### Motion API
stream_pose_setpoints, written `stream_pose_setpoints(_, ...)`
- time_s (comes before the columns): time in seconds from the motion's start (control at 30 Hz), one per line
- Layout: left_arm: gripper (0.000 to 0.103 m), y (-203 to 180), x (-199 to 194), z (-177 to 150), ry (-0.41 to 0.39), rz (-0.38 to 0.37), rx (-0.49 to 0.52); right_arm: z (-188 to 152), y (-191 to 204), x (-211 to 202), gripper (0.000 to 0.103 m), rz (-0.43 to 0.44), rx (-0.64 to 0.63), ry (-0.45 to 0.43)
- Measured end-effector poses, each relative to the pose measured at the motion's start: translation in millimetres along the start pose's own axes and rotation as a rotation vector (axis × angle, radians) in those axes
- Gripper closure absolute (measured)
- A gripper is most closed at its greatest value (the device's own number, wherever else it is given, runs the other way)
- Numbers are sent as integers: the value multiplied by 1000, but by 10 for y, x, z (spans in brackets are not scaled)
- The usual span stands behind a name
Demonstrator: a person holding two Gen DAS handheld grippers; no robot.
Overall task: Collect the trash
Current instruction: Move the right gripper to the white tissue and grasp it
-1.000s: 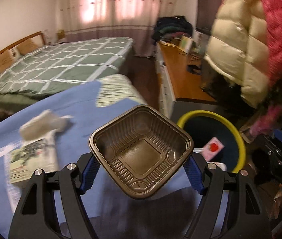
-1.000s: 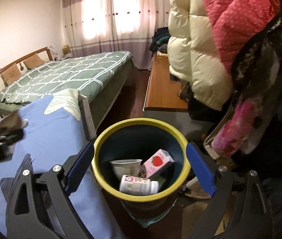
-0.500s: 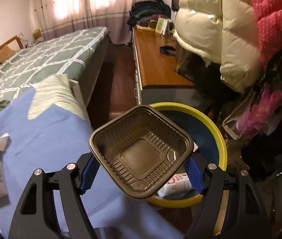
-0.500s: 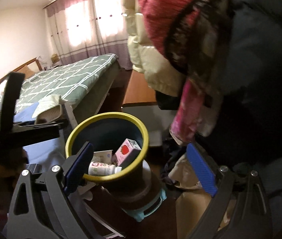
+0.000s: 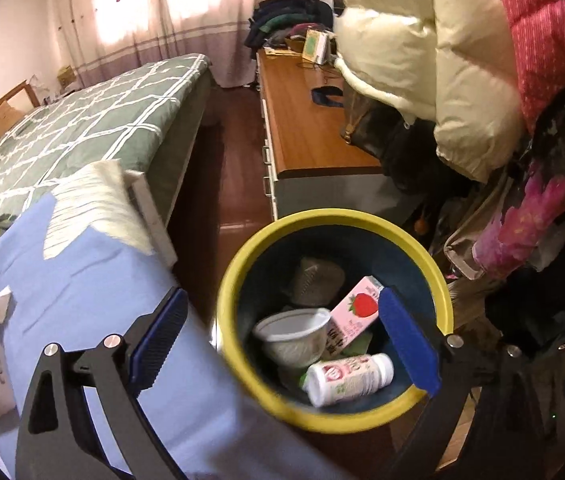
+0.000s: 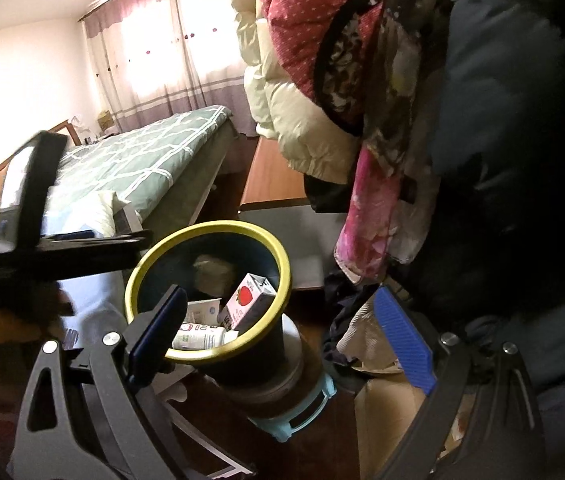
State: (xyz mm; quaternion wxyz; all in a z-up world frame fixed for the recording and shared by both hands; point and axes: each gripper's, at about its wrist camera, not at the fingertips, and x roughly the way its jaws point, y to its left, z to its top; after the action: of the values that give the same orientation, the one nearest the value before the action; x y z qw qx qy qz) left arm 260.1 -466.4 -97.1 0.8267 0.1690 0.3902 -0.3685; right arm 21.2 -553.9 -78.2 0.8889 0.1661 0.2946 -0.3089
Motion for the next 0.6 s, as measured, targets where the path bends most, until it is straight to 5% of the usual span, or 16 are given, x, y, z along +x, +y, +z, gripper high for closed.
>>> stream_pose_setpoints(0.23,7,780,-667,-440,-86,60,-137,-26,303,164,13,51,-58,38)
stream_pose_setpoints(0.6,6,2489,-1789,-1490,-226,394,-372,121,1606,299,13,229,-249,60)
